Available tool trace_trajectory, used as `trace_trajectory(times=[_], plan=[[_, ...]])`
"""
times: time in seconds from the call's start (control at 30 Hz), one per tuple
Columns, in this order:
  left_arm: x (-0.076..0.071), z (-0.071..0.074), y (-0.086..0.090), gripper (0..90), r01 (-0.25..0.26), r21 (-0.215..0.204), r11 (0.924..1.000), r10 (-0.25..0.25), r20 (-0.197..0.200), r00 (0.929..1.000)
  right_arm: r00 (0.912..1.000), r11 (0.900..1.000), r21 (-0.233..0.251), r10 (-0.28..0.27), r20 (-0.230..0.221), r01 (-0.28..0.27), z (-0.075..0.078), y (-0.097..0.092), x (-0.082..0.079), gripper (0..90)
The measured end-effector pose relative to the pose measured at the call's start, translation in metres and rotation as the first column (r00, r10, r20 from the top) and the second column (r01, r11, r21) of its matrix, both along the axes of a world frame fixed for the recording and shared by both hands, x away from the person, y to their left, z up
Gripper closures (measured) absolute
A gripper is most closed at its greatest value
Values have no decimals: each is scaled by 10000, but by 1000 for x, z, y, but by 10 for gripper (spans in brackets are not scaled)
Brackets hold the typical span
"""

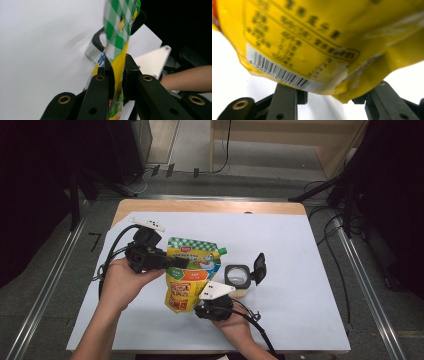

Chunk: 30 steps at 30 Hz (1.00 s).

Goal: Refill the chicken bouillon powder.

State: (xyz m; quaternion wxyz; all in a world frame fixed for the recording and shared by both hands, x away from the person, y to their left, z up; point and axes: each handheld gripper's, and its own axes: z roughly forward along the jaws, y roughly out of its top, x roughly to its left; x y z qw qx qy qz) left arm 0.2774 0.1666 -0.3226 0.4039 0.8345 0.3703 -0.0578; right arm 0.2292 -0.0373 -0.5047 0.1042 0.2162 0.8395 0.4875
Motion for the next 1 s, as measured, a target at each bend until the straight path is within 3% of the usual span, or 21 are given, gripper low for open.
trace_trajectory(times=[0.23, 0.77, 0.93, 1.0], plan=[[4, -10, -10, 826, -65, 207, 9998, 67, -101, 9999, 9991, 9995, -63, 323, 259, -321, 8, 4, -10, 571], [5, -19, -32, 740, 647, 127, 9978, -655, 683, 9955, 9913, 9934, 815, 885, -970, -807, 29, -2, -16, 557], [5, -24, -46, 732, 762, 541, 9956, -794, 601, 9950, 9905, 9945, 501, 965, -985, -919, 30, -2, -17, 555], [4, -25, -50, 732, 792, 669, 9946, -832, 595, 9948, 9878, 9943, 464, 1010, -1184, -961, 29, -2, -19, 556]])
